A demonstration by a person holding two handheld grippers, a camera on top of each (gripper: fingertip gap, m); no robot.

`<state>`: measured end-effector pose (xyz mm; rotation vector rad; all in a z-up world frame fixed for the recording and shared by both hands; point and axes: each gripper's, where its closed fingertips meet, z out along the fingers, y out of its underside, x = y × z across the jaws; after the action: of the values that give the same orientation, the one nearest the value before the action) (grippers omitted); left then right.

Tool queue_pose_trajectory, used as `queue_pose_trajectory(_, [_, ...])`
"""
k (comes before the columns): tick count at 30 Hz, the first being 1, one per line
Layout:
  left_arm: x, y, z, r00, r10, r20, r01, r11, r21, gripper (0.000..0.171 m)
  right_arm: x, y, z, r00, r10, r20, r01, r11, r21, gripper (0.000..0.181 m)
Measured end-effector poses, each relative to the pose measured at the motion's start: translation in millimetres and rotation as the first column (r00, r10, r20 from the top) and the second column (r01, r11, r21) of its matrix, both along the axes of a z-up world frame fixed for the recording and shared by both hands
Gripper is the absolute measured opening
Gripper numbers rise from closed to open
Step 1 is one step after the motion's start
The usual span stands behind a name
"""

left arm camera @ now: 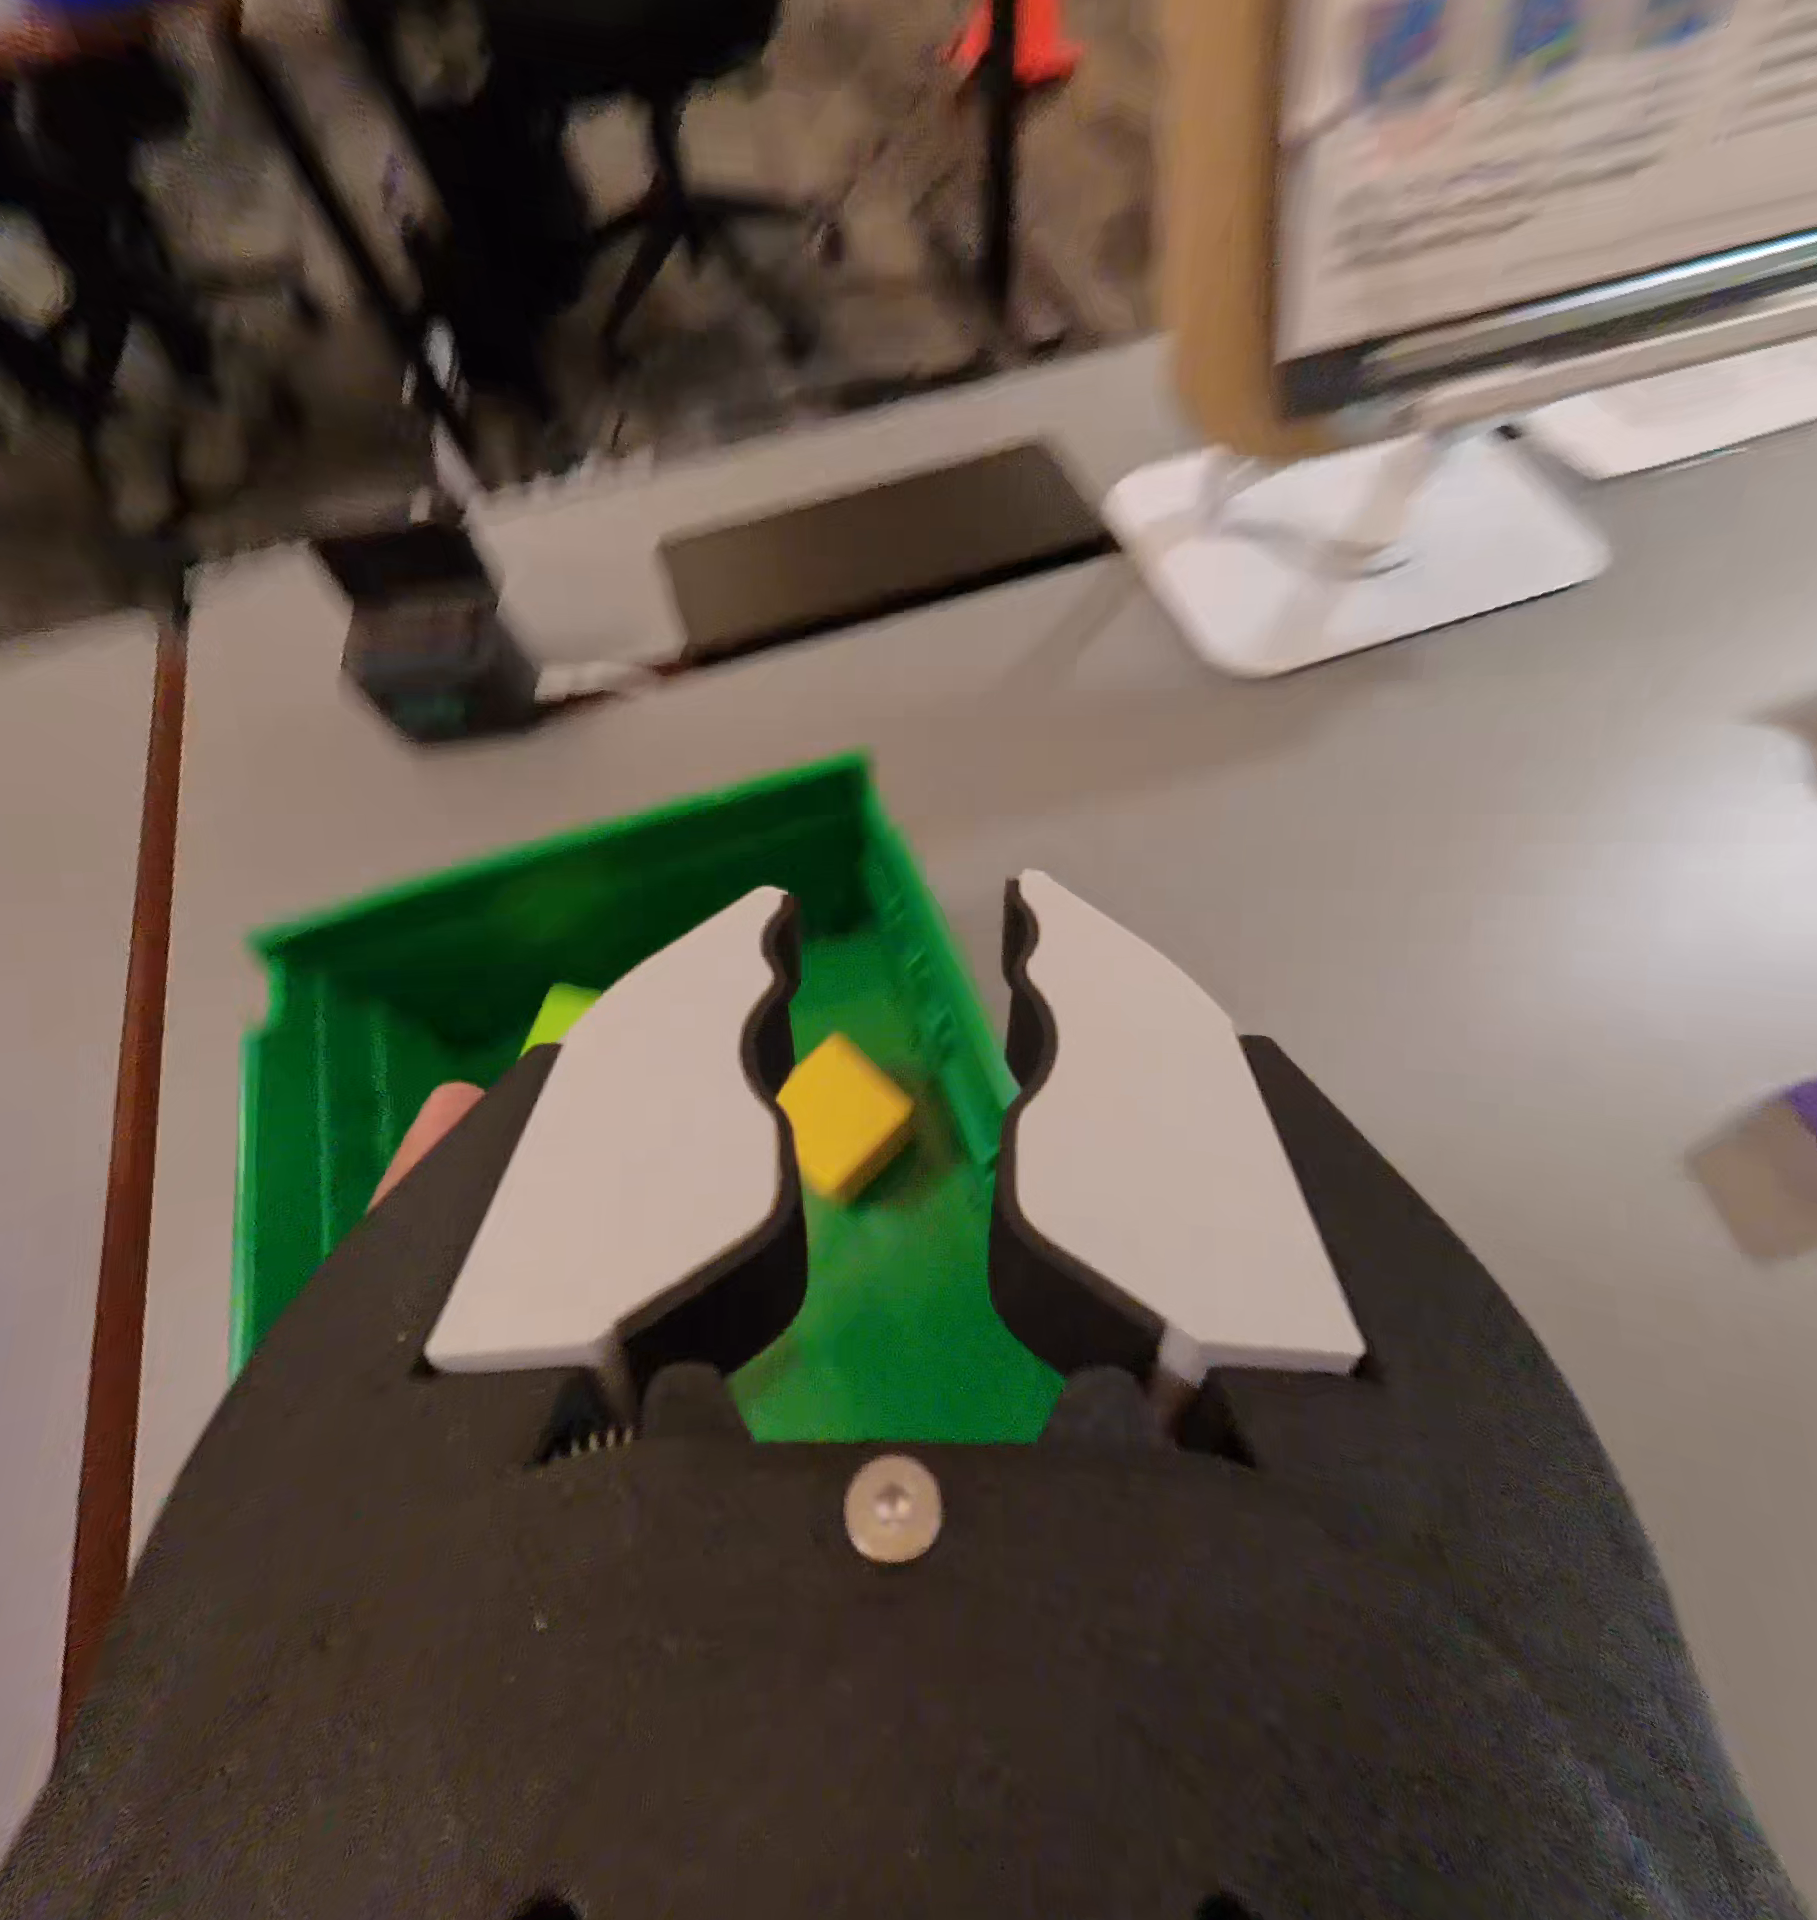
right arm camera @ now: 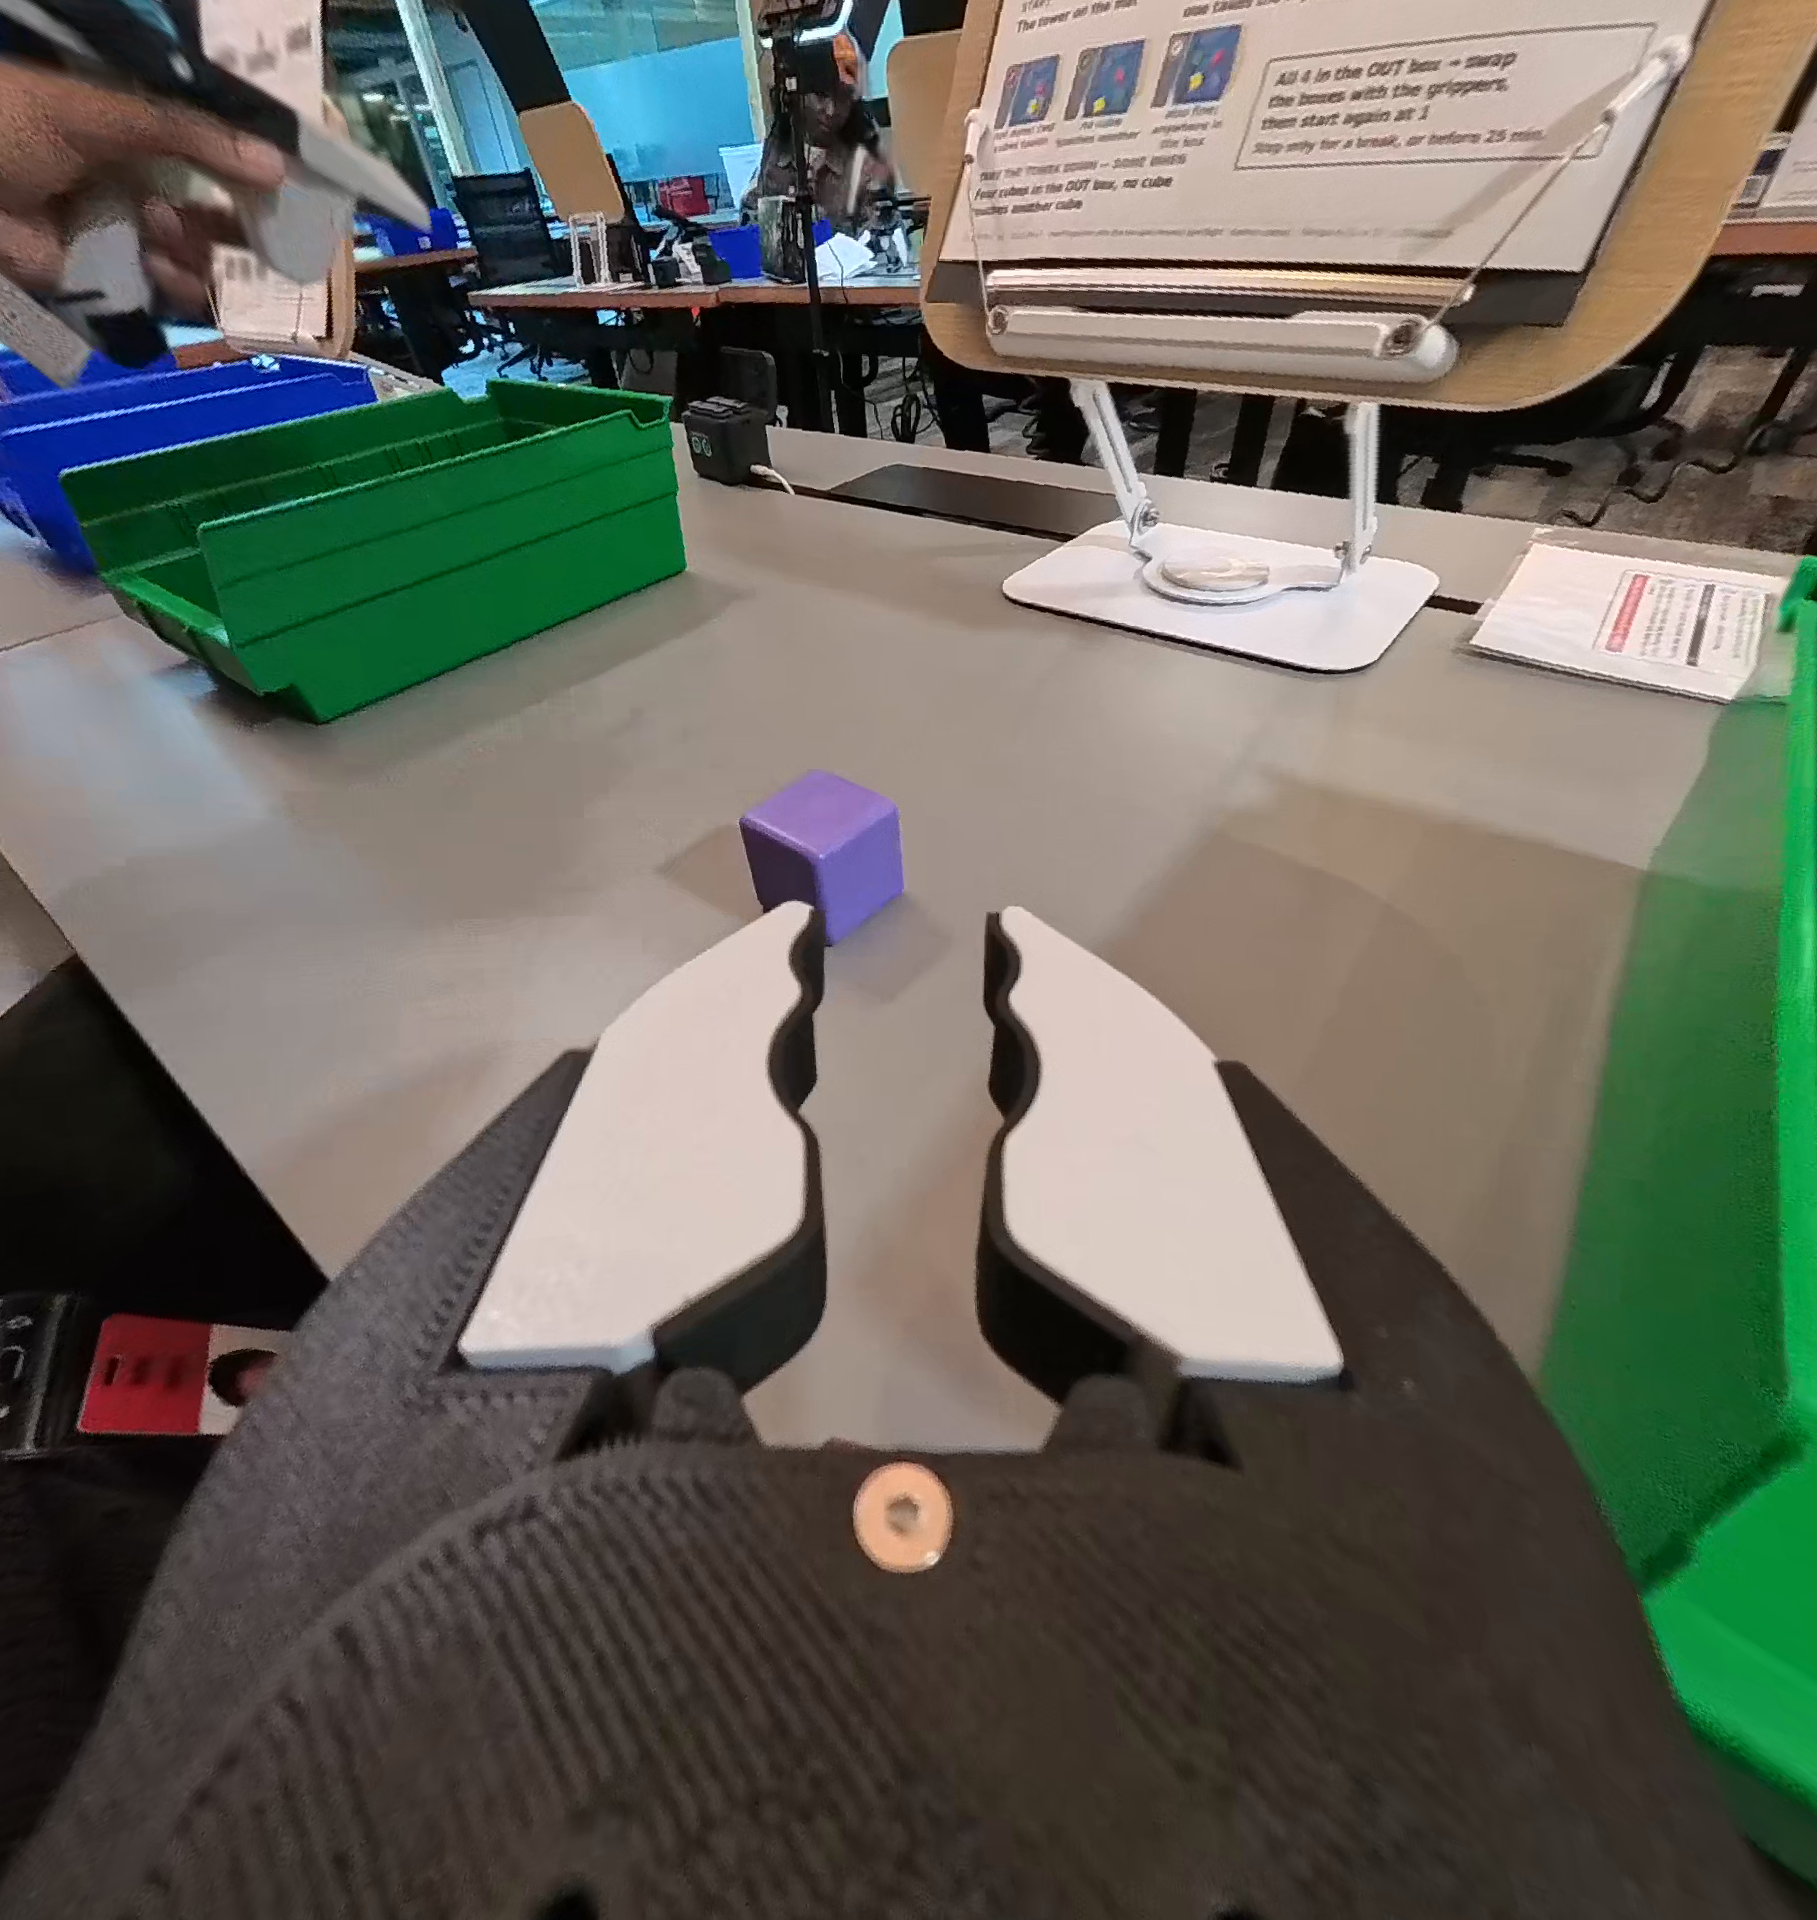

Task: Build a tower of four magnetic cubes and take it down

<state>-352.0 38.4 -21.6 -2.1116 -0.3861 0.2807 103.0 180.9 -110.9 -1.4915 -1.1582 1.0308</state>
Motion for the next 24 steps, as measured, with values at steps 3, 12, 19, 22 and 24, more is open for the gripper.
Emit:
queue_pose_trajectory(3, [-45.1, -40.5, -55.3, 0.975, 0.204, 0.089, -0.189, 0.970, -0.151, 0.052, -8.5, -3.3, -2.2, 1.000, 0.020, 0.018, -0.020, 1.000, 0.024, 0.029])
queue_pose_trajectory(12, [-60.0, -89.7, -144.7, 0.908, 0.382, 0.173, -0.288, 0.868, -0.406, 0.064, -29.5, -13.0, -3.6, 0.996, 0.092, 0.013, -0.091, 0.996, -0.012, 0.029])
queue_pose_trajectory(19, [-64.7, -104.7, -152.0, 0.898, 0.425, 0.112, -0.340, 0.833, -0.437, 0.054, -33.8, -8.4, 0.9, 0.994, 0.095, -0.045, -0.101, 0.984, -0.146, 0.029])
queue_pose_trajectory(22, [-68.2, -114.0, -158.7, 0.888, 0.452, 0.080, -0.367, 0.802, -0.471, 0.068, -34.2, -7.7, 1.1, 0.994, 0.097, -0.059, -0.106, 0.976, -0.191, 0.029])
queue_pose_trajectory(24, [-65.2, -112.0, -163.9, 0.888, 0.445, 0.112, -0.347, 0.811, -0.470, 0.064, -33.7, -7.0, 1.2, 0.993, 0.095, -0.064, -0.107, 0.972, -0.210, 0.029])
